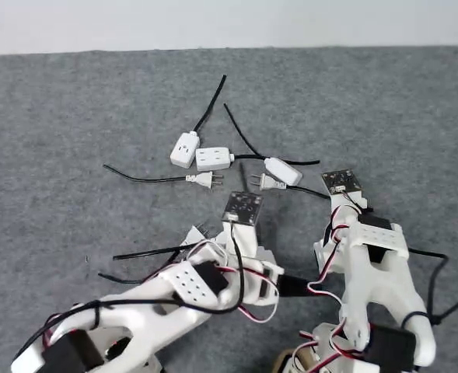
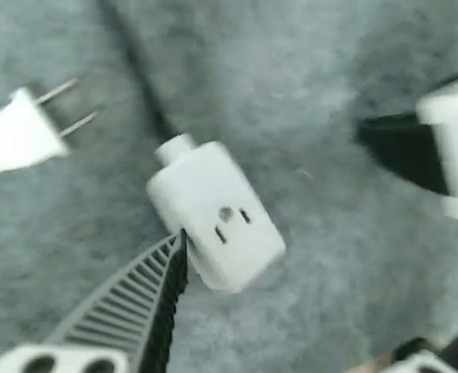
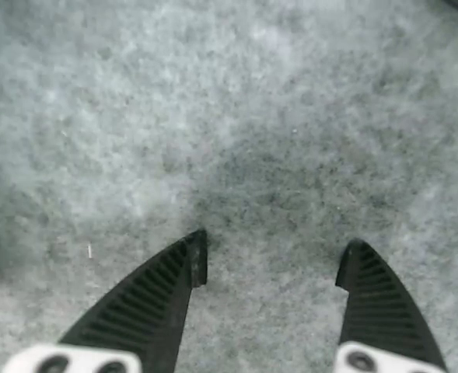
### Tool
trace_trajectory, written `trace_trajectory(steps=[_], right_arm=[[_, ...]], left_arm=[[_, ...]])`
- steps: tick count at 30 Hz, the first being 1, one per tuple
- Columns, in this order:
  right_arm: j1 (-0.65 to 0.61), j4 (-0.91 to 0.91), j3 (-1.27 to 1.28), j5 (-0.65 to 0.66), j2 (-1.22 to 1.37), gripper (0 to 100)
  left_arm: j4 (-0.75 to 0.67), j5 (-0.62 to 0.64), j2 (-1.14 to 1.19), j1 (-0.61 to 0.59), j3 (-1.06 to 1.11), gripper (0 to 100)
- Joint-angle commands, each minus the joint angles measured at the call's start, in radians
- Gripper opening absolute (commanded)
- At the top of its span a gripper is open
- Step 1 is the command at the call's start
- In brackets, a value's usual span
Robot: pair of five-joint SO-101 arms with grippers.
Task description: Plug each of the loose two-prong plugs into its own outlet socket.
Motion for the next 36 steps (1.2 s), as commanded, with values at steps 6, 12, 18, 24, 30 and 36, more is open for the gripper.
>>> trace_trajectory(steps=[6,12,18,24,30,36], right_arm=[[-0.016,-0.005,-0.025,0.005,0.001,26.6],[-0.016,-0.005,-0.025,0.005,0.001,26.6],[-0.016,-0.005,-0.025,0.005,0.001,26.6],[-0.016,-0.005,-0.025,0.005,0.001,26.6],[-0.016,-0.005,-0.025,0.005,0.001,26.6],[-0.016,-0.005,-0.026,0.005,0.001,26.6]], left_arm=[[-0.018,0.009,-0.167,0.018,0.012,53],[-0.040,0.011,-0.052,0.018,-0.030,53],[-0.040,0.012,0.127,0.018,-0.090,53],[-0.040,0.035,0.157,0.023,-0.110,53],[-0.034,0.038,0.153,0.026,-0.090,53],[-0.034,0.038,0.107,0.052,-0.056,53]])
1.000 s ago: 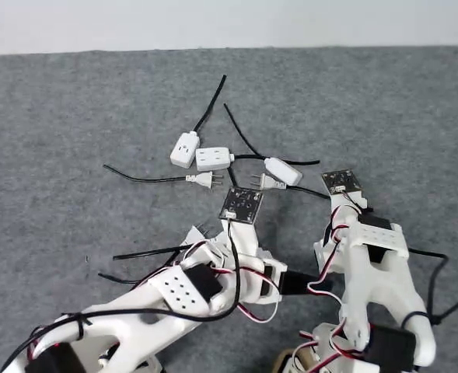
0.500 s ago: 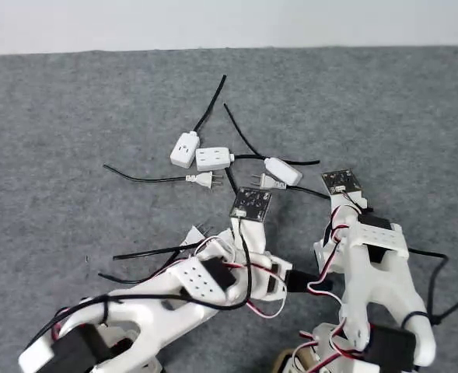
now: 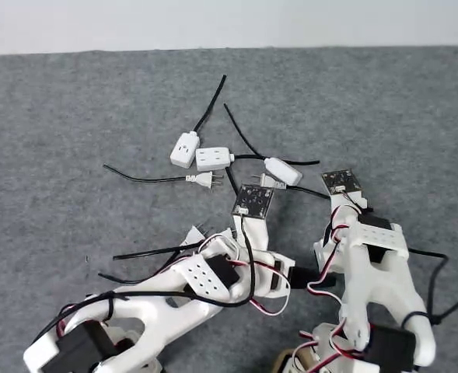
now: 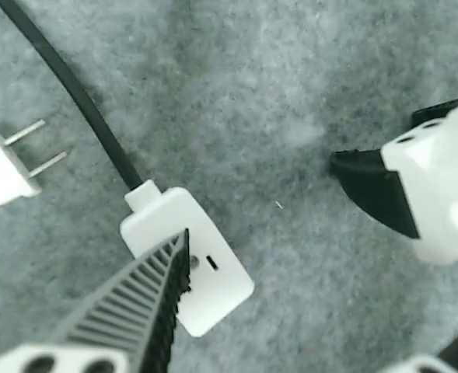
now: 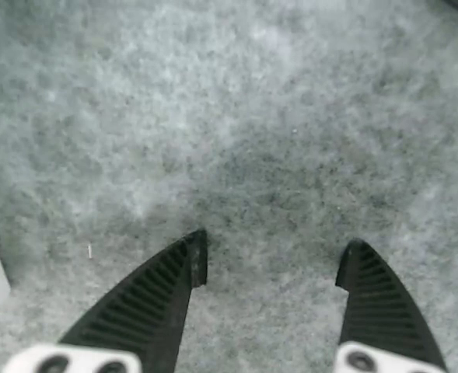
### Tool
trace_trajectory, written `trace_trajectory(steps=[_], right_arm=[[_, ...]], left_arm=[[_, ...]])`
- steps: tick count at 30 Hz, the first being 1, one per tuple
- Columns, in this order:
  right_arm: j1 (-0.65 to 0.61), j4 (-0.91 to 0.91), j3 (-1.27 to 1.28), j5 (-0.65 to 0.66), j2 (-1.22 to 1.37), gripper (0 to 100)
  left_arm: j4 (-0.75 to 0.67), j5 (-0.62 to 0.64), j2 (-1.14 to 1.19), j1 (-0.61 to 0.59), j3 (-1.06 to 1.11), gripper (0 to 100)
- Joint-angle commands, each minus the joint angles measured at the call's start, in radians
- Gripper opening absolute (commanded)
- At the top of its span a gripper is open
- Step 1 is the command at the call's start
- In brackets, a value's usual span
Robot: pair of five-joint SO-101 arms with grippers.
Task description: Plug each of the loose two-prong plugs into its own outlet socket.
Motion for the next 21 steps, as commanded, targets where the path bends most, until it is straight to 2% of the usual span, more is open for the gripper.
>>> trace_trajectory(steps=[1,4,14,17,21], right_arm=[[-0.016,-0.007,-0.026,0.005,0.001,26.6],[-0.016,-0.007,-0.026,0.005,0.001,26.6],[-0.016,-0.007,-0.026,0.005,0.001,26.6],[-0.016,-0.007,-0.026,0.005,0.001,26.6],[-0.016,-0.007,-0.026,0.005,0.001,26.6]], left_arm=[[-0.005,0.012,-0.025,0.054,0.050,53],[-0.005,0.012,-0.038,0.094,0.062,53],[-0.005,0.011,-0.038,0.089,0.067,53],[-0.005,0.011,-0.038,0.054,0.065,53],[0.014,0.011,-0.029,-0.064,0.058,53]])
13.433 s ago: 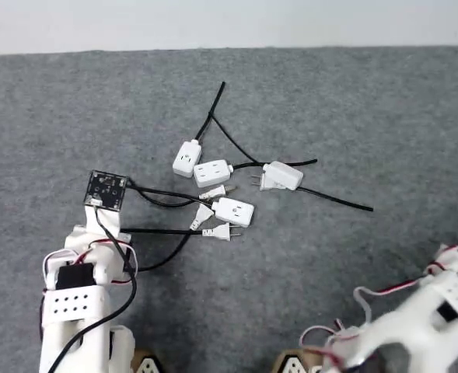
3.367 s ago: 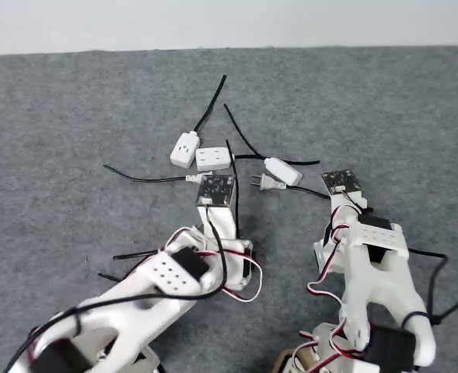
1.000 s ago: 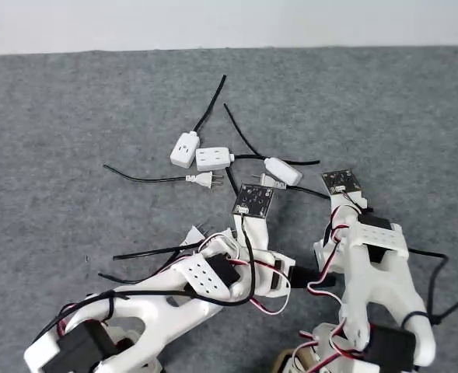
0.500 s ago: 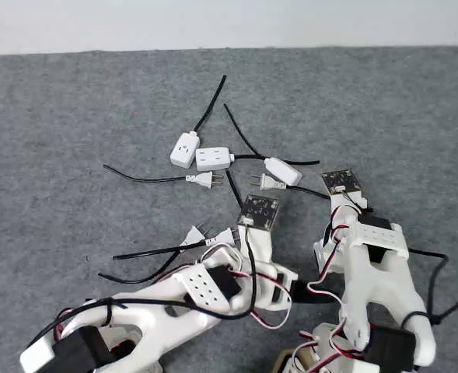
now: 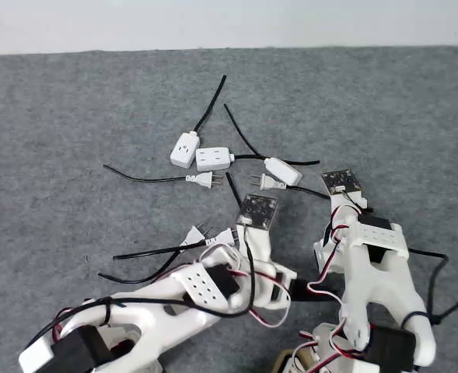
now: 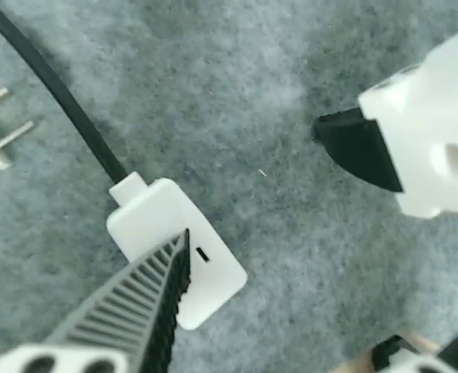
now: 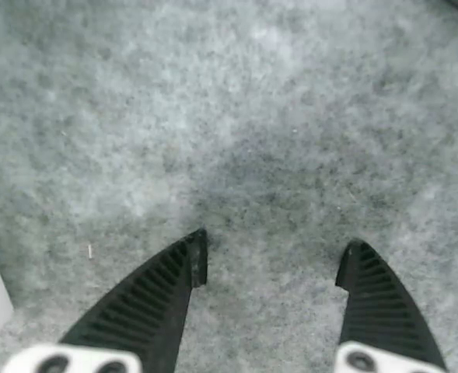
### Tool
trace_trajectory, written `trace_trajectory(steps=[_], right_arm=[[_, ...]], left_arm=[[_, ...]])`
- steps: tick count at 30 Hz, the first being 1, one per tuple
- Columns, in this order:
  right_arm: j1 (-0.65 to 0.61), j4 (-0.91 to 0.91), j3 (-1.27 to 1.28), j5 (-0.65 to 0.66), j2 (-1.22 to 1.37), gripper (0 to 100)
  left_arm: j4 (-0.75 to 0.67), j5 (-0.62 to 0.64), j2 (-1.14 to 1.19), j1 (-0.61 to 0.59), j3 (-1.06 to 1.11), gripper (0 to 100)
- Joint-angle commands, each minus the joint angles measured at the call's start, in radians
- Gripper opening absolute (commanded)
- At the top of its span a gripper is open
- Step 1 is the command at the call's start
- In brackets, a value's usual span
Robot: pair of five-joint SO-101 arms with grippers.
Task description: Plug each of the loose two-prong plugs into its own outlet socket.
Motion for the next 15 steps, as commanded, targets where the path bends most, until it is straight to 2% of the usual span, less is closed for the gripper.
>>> trace_trajectory(steps=[1,5,12,15], right_arm=[[-0.016,-0.007,-0.026,0.005,0.001,26.6],[-0.016,-0.007,-0.026,0.005,0.001,26.6],[-0.016,-0.007,-0.026,0.005,0.001,26.6],[-0.016,-0.007,-0.026,0.005,0.001,26.6]], left_arm=[[0.032,0.008,0.008,-0.132,0.007,53],[0.060,-0.046,0.009,-0.183,-0.002,53],[0.061,-0.078,-0.002,-0.181,-0.027,53],[0.107,-0.075,-0.003,-0.175,-0.073,53]])
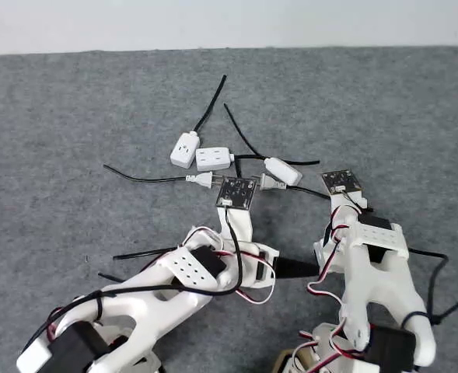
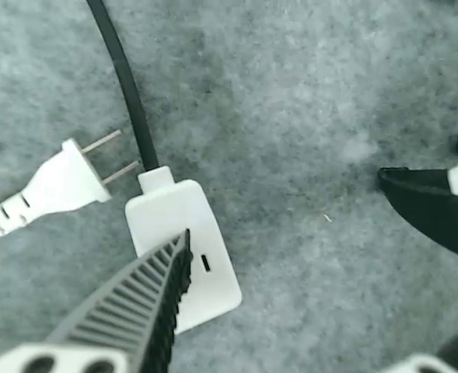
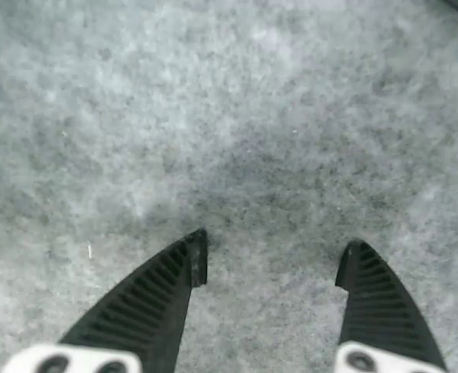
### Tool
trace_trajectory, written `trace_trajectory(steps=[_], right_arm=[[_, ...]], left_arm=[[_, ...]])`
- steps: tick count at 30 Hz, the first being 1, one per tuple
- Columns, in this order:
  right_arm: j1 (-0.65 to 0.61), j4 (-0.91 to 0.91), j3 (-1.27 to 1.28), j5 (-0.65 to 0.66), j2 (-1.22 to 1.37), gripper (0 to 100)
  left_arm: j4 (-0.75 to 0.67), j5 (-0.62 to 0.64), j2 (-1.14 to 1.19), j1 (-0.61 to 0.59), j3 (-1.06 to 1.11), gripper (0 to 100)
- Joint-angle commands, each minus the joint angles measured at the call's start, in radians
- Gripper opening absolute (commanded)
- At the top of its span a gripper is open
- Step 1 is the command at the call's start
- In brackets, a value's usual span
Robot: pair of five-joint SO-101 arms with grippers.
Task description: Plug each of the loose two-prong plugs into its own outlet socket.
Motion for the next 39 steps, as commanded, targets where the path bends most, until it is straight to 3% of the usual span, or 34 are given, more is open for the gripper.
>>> trace_trajectory(steps=[1,5,12,21,32,39], right_arm=[[-0.016,-0.007,-0.026,0.005,0.001,26.6],[-0.016,-0.007,-0.026,0.005,0.001,26.6],[-0.016,-0.007,-0.026,0.005,0.001,26.6],[-0.016,-0.005,-0.026,0.005,0.001,26.6],[-0.016,-0.005,-0.026,0.005,0.001,26.6],[-0.016,-0.005,-0.026,0.005,0.001,26.6]], left_arm=[[0.094,-0.008,-0.003,-0.014,-0.073,53],[0.173,-0.006,-0.003,0.005,-0.125,53],[0.175,-0.009,-0.018,0.000,-0.133,53],[0.218,-0.012,-0.298,0.002,-0.038,53],[0.095,-0.008,-0.126,0.009,0.030,53],[0.091,-0.008,-0.023,0.107,-0.010,53]])
